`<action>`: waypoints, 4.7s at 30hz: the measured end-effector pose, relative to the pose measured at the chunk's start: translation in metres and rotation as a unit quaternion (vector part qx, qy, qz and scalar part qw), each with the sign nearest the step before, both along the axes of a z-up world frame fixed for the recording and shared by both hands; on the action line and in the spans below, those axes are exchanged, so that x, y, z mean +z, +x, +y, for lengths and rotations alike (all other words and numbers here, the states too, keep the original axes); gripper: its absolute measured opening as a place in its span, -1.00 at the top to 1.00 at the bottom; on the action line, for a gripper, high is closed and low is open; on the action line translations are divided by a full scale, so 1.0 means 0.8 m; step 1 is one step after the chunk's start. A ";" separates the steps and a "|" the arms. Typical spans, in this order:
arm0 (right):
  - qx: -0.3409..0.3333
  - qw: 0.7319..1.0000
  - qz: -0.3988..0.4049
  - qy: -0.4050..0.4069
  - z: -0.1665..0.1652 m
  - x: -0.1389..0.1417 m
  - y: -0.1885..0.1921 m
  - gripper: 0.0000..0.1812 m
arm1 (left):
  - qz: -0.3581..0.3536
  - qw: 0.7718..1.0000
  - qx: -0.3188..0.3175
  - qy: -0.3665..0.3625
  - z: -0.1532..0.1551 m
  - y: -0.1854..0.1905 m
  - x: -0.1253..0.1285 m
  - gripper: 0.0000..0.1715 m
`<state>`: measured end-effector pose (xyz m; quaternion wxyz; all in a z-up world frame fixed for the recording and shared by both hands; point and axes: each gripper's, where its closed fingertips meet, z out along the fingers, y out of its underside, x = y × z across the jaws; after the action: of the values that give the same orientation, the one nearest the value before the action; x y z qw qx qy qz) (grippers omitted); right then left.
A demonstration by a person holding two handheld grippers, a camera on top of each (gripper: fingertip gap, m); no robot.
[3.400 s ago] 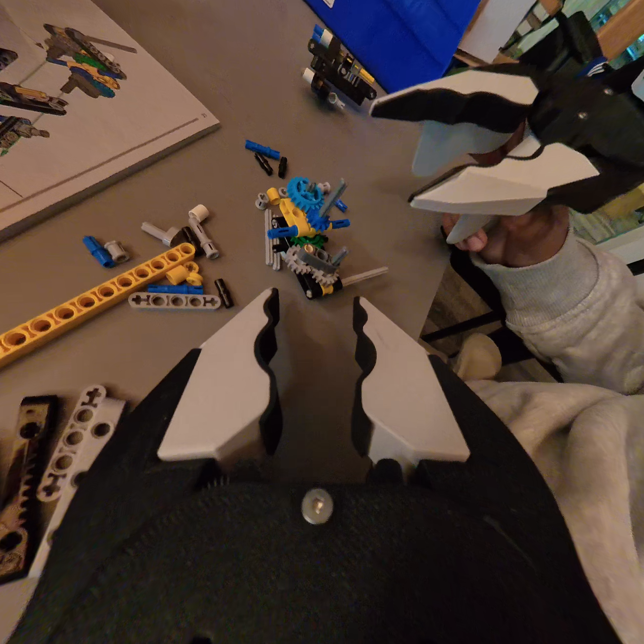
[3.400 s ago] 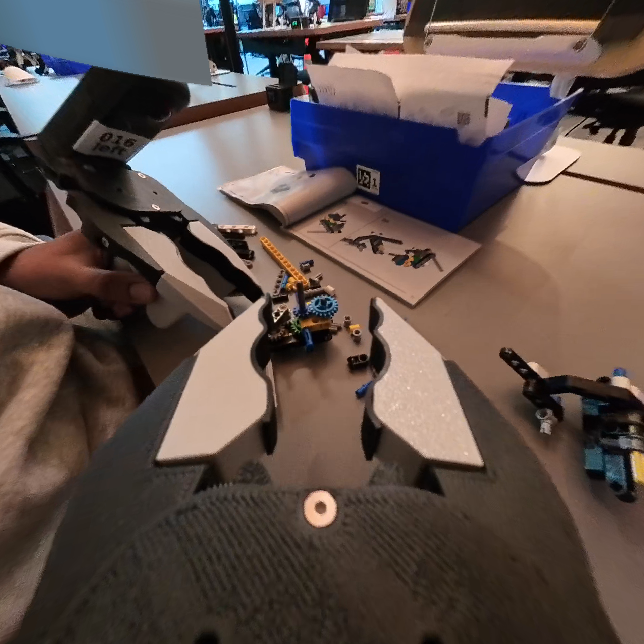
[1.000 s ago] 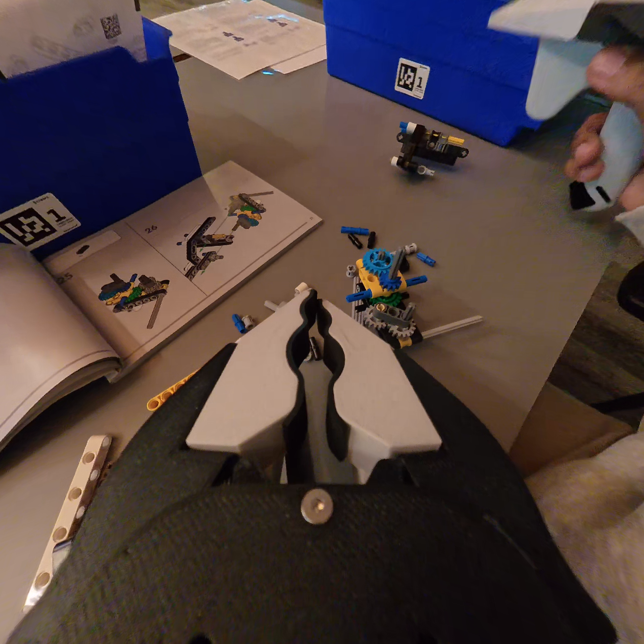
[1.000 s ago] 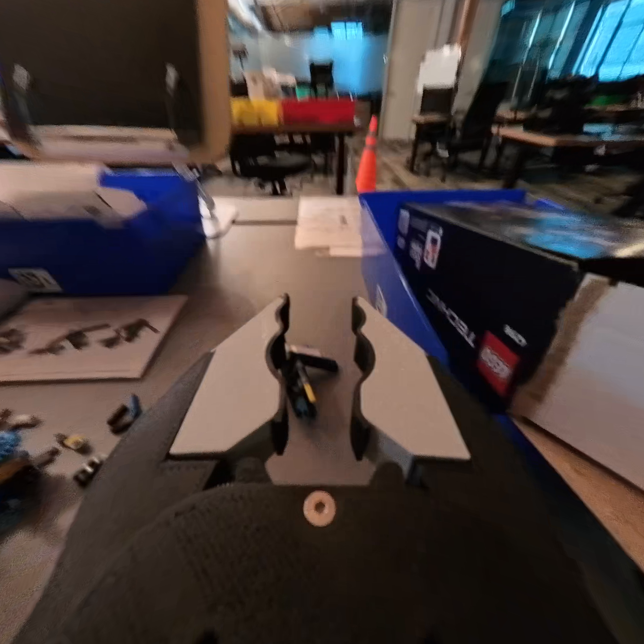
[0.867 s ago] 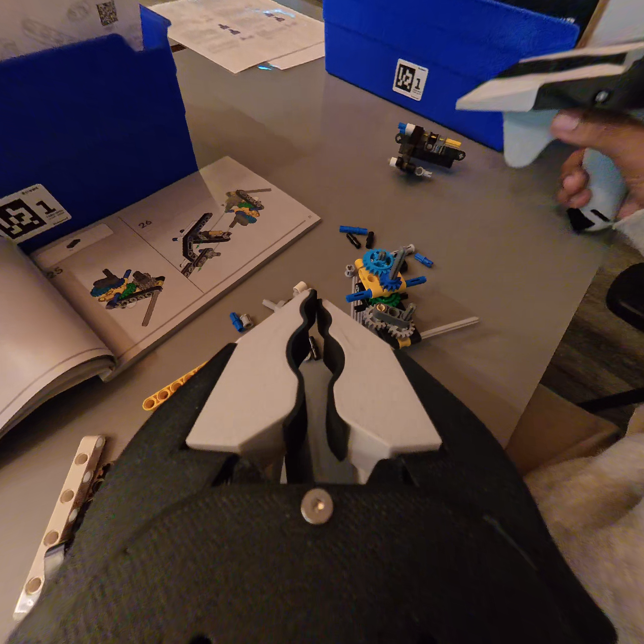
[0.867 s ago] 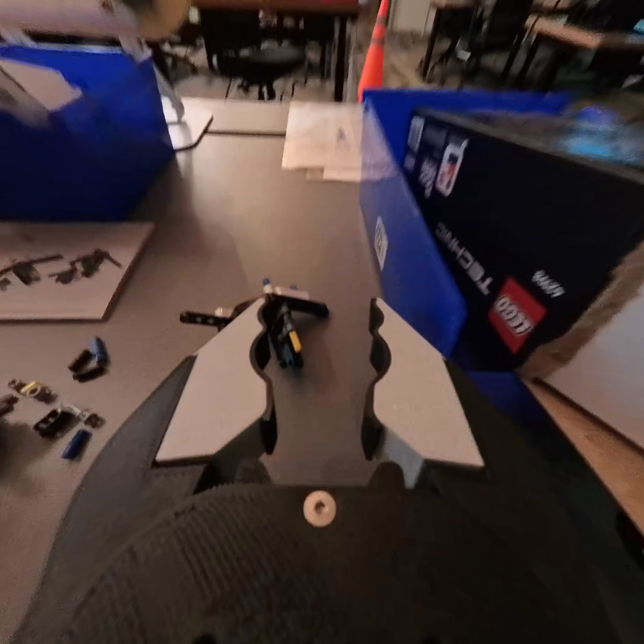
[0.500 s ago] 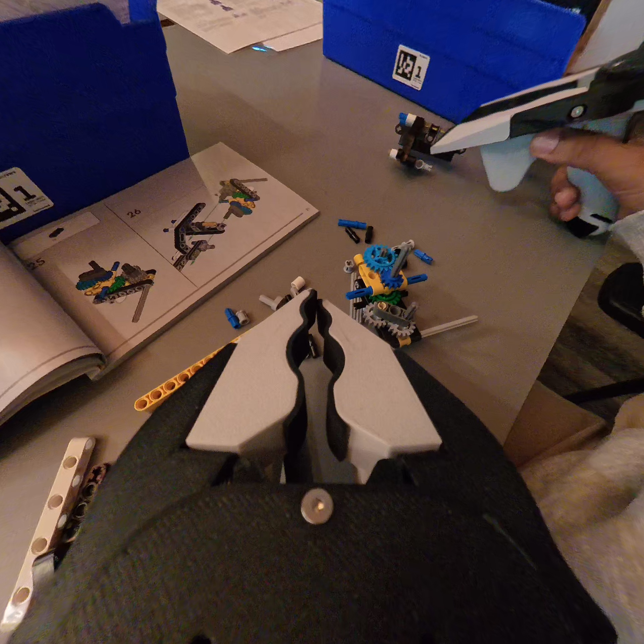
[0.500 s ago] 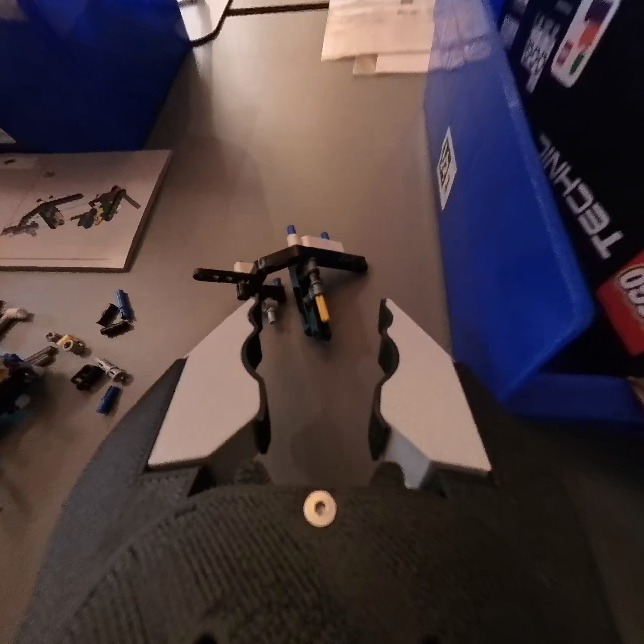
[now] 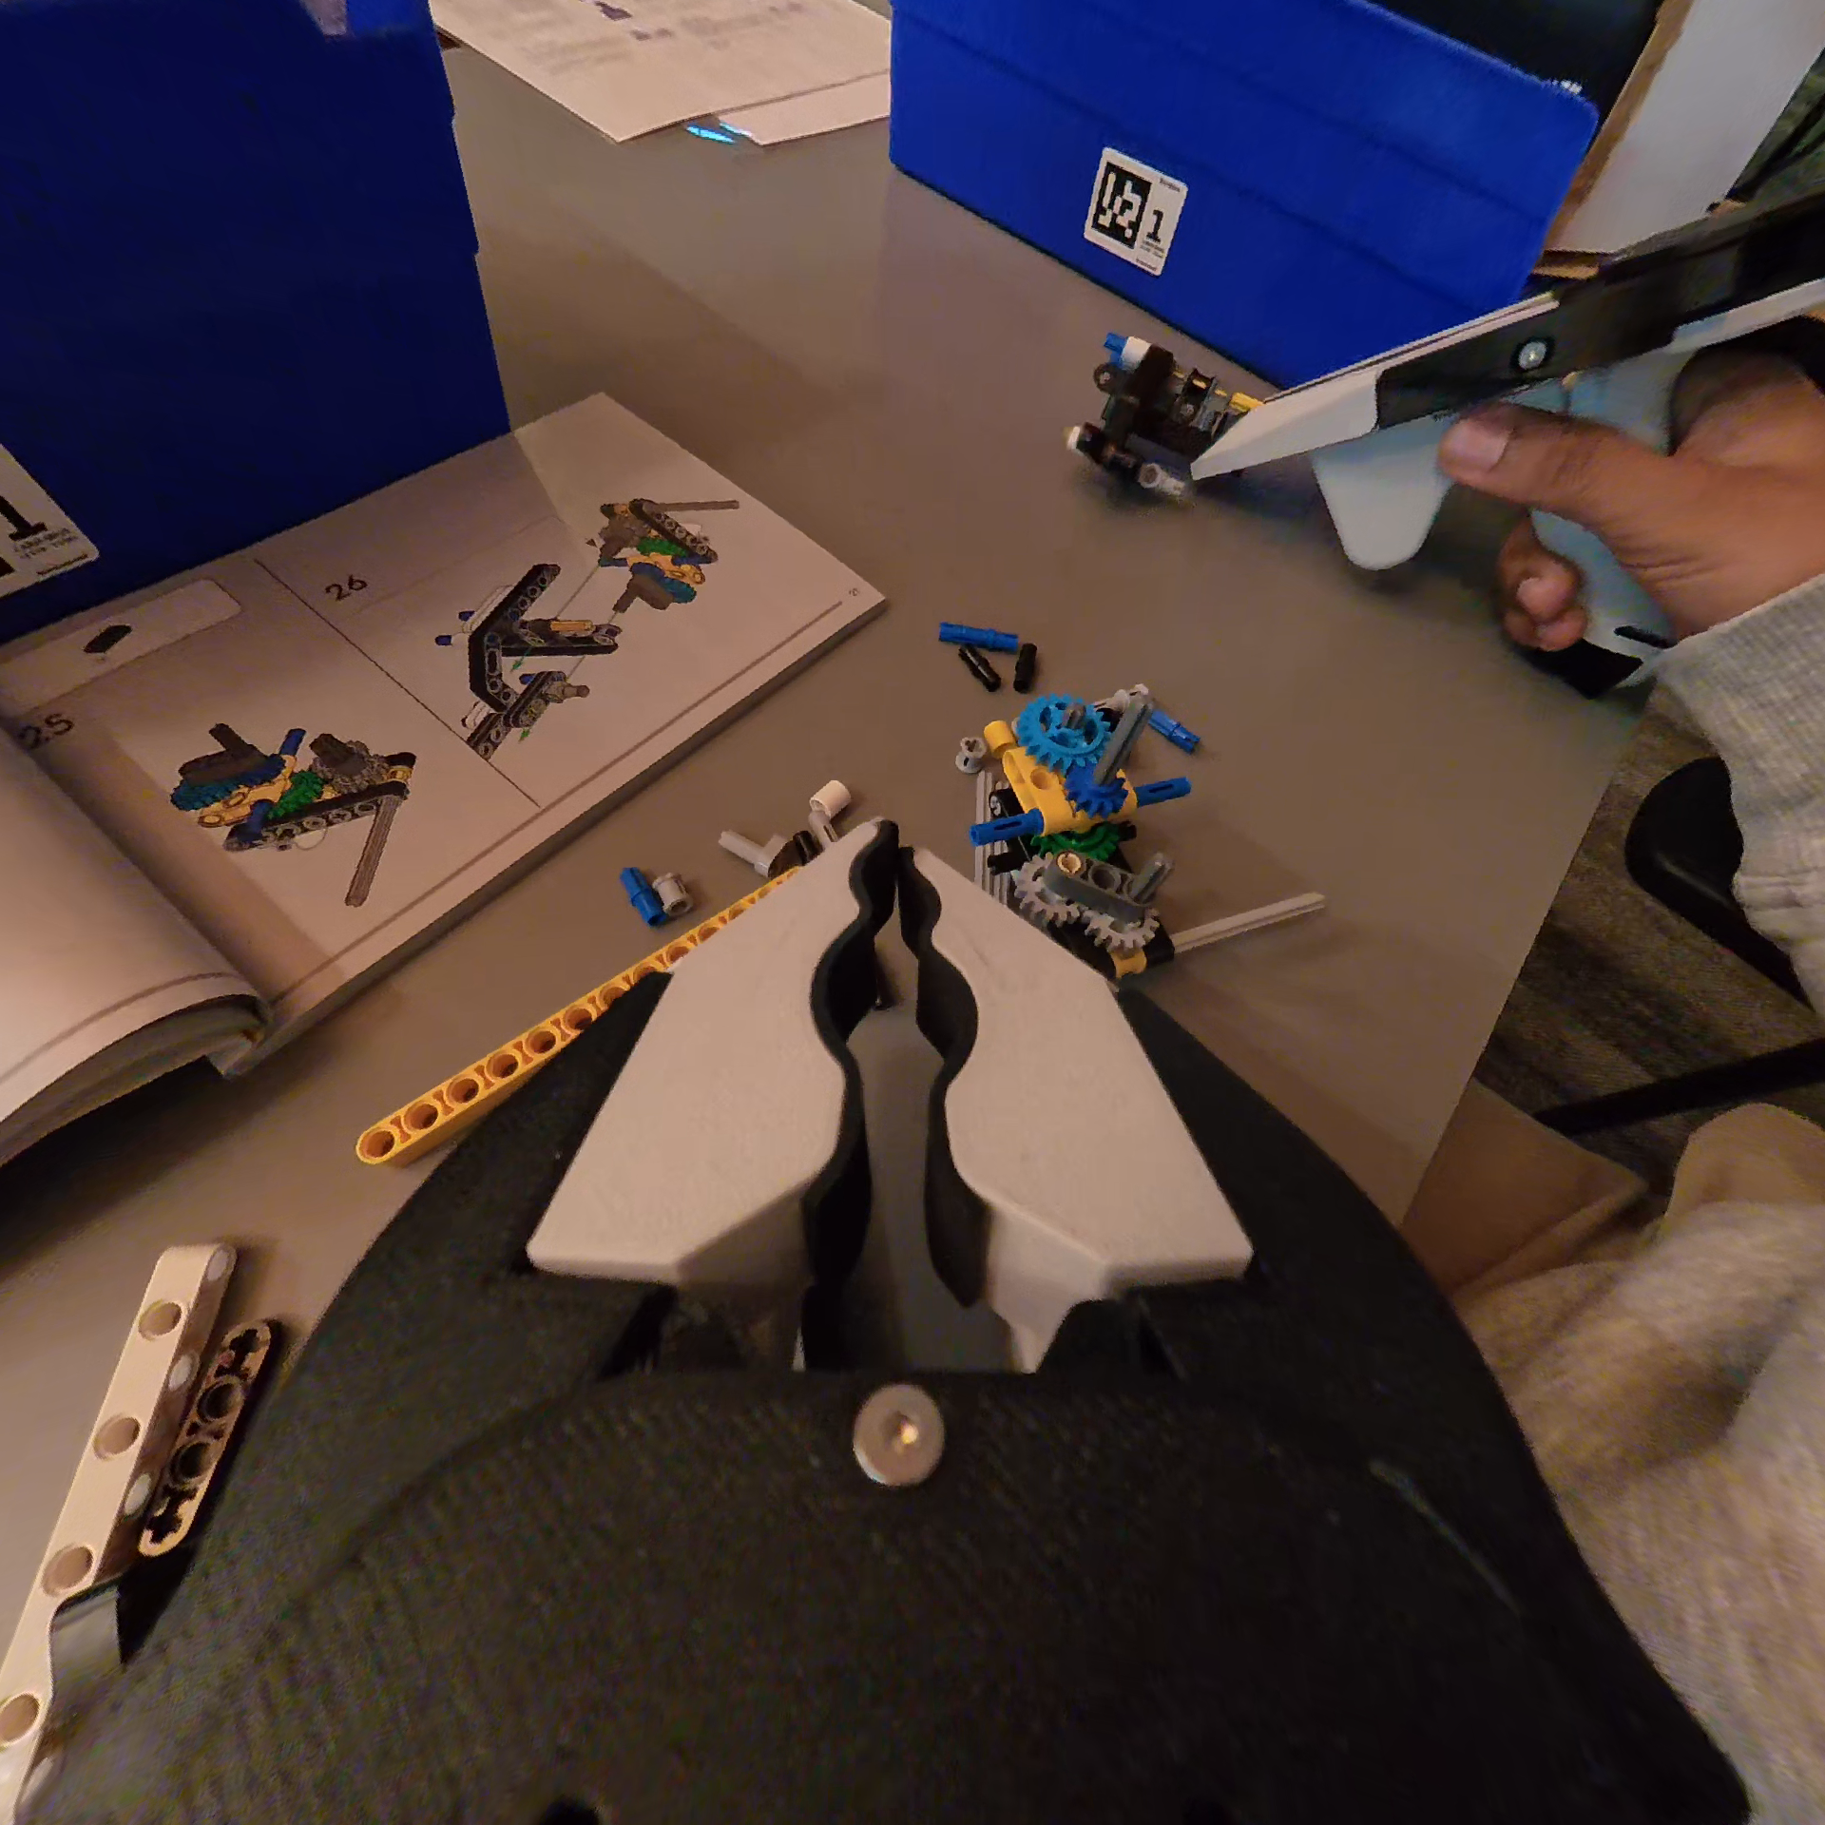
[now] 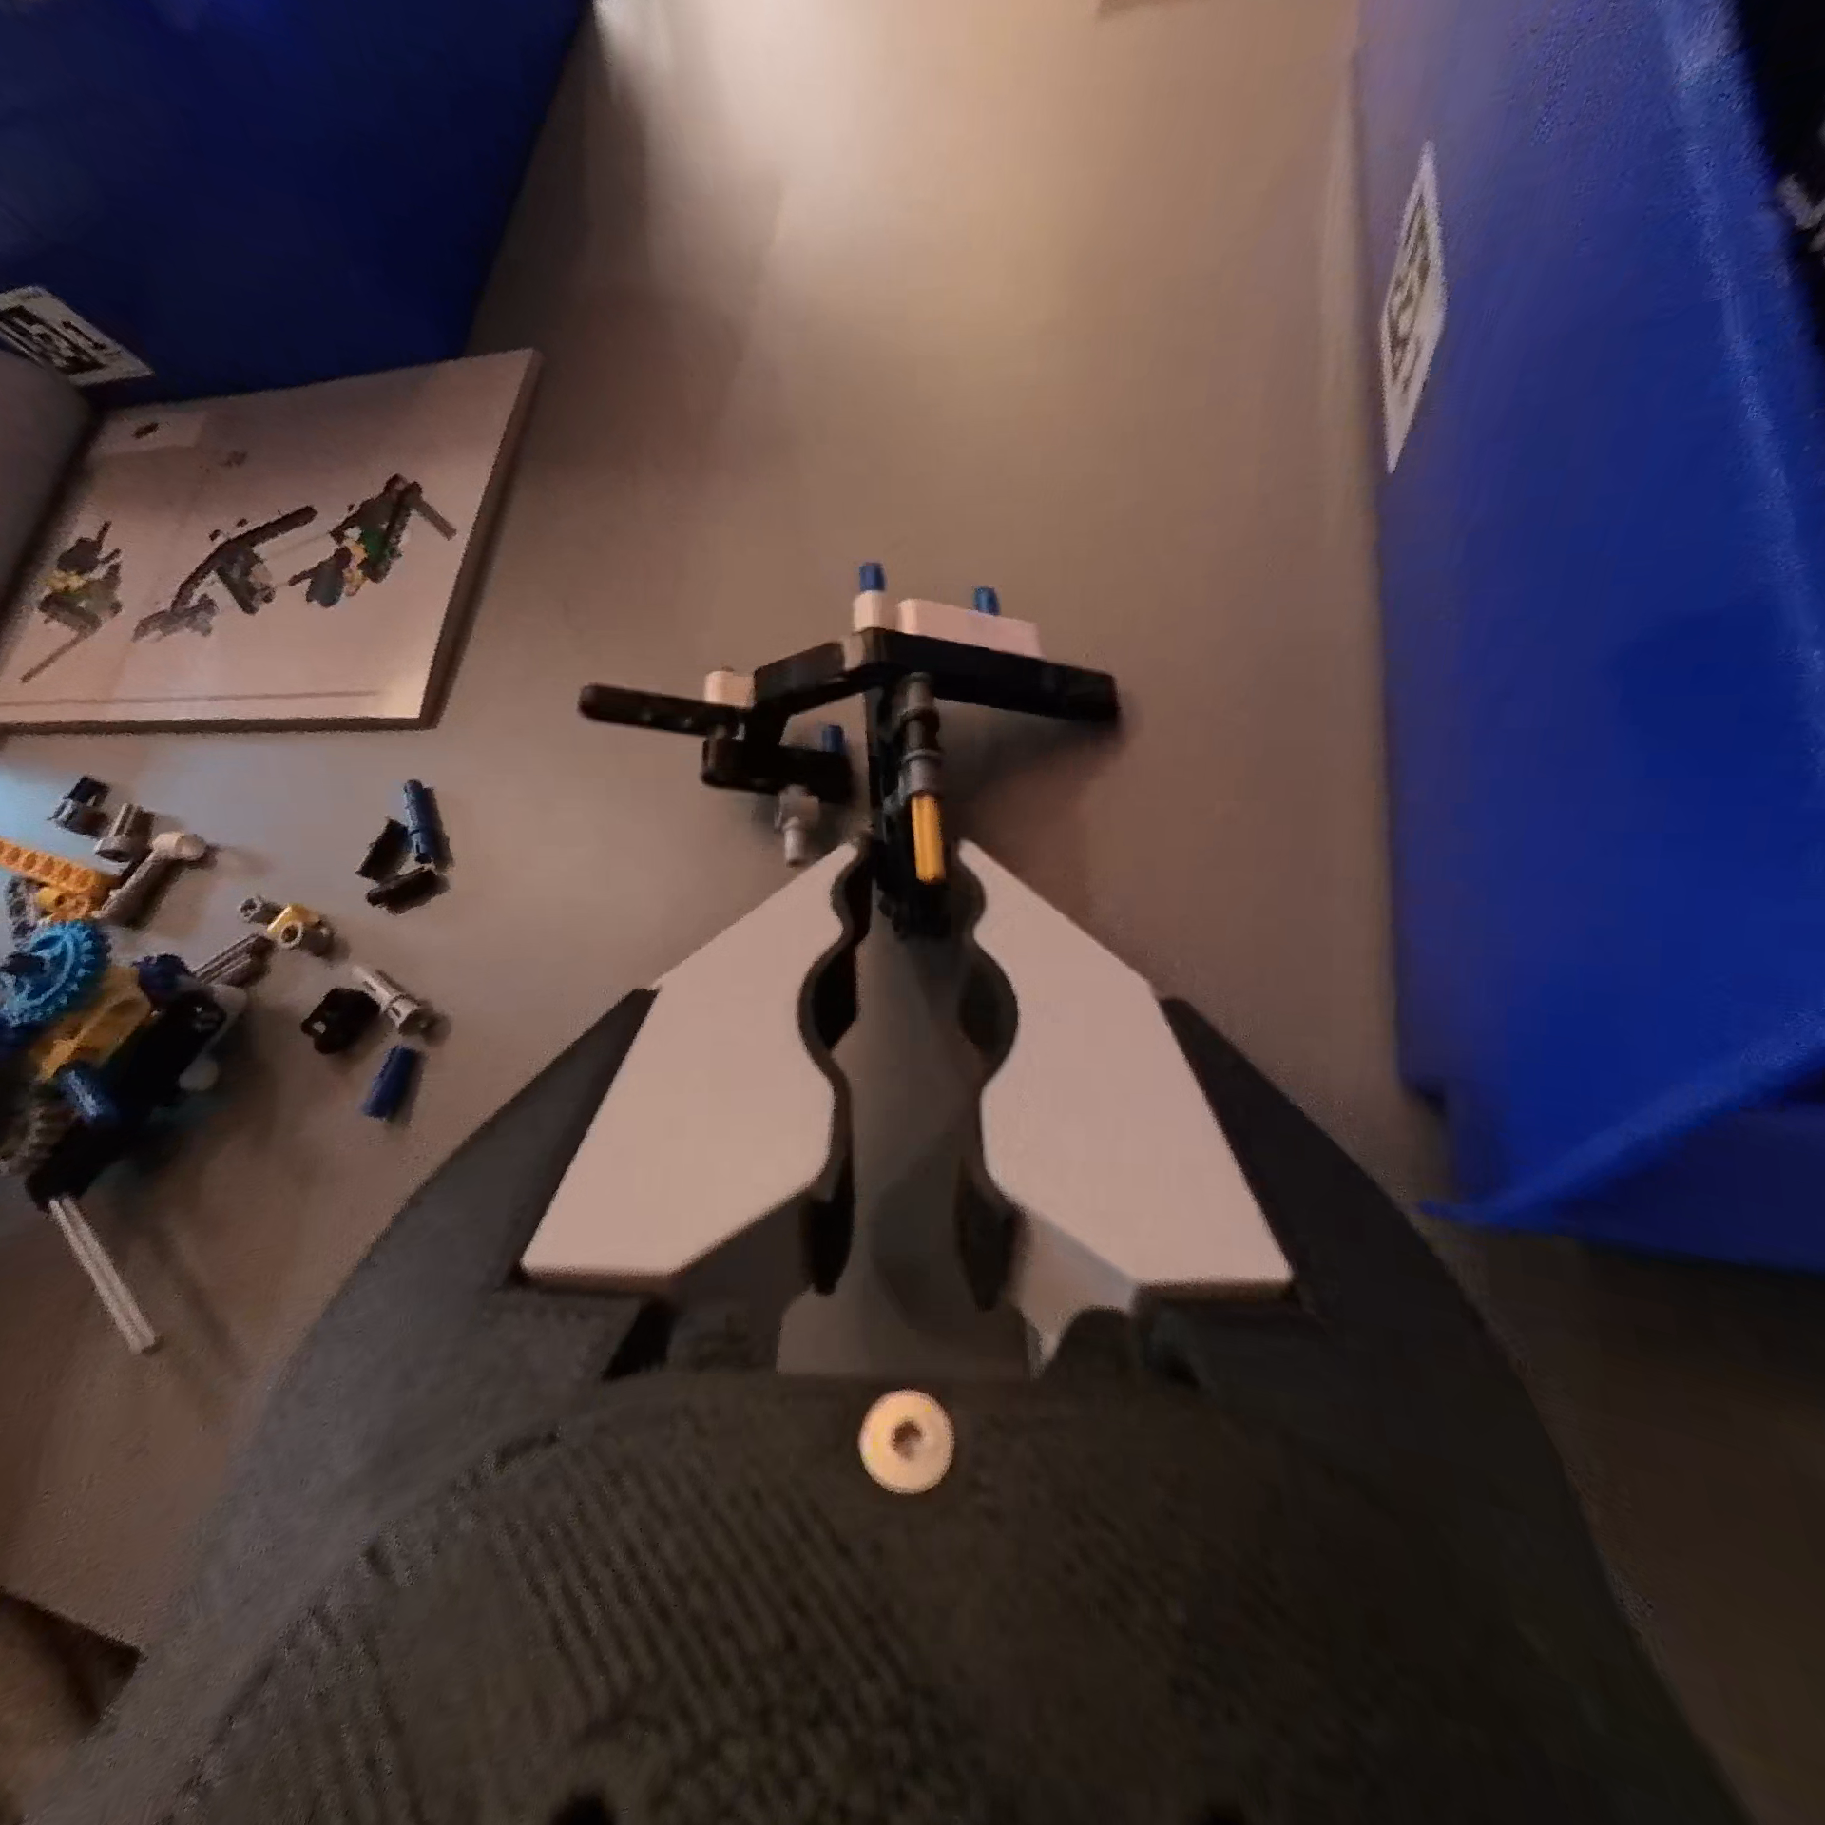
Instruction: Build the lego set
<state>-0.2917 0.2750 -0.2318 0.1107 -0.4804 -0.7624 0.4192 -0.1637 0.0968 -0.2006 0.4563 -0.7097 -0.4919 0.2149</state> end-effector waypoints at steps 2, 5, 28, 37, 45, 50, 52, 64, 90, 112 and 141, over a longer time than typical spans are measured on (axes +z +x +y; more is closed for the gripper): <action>0.006 1.000 0.010 -0.005 -0.002 0.004 0.001 0.89 | 0.001 1.000 0.000 0.000 0.000 0.000 0.000 1.00; 0.020 0.998 0.037 -0.037 -0.011 0.021 0.002 0.93 | 0.000 1.000 -0.001 0.001 0.000 0.000 0.000 1.00; 0.068 0.983 0.115 -0.126 -0.043 0.067 0.014 0.94 | -0.017 1.000 -0.006 0.017 0.000 0.000 -0.003 1.00; 0.070 0.983 0.115 -0.124 -0.044 0.067 0.015 0.94 | -0.022 0.999 -0.007 0.022 0.000 0.000 -0.004 1.00; 0.071 0.983 0.117 -0.121 -0.045 0.067 0.015 0.94 | -0.023 0.999 -0.007 0.023 0.000 -0.001 -0.005 1.00; 0.072 0.983 0.117 -0.120 -0.045 0.067 0.016 0.94 | -0.023 0.999 -0.007 0.022 0.000 -0.001 -0.005 1.00; 0.072 0.983 0.117 -0.120 -0.045 0.067 0.016 0.94 | -0.023 0.999 -0.007 0.022 0.000 -0.001 -0.005 1.00; 0.075 0.984 0.117 -0.112 -0.047 0.065 0.016 0.94 | -0.024 0.999 -0.007 0.024 0.000 -0.001 -0.005 1.00; 0.067 0.984 0.120 -0.114 -0.045 0.066 0.014 0.94 | -0.029 0.999 -0.011 0.026 0.002 0.000 -0.006 1.00; 0.269 0.883 0.302 -0.240 -0.161 0.167 0.145 0.94 | 0.075 0.957 -0.117 0.255 0.039 0.043 0.085 0.38; 0.337 0.860 0.347 -0.163 -0.190 0.150 0.183 0.94 | -0.140 0.851 -0.131 0.488 0.048 0.047 0.053 0.71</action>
<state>-0.1450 0.1232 -0.1114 0.1401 -0.0288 -0.7104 0.6891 -0.1260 0.1351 -0.1585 0.6944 -0.4756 -0.4949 -0.2161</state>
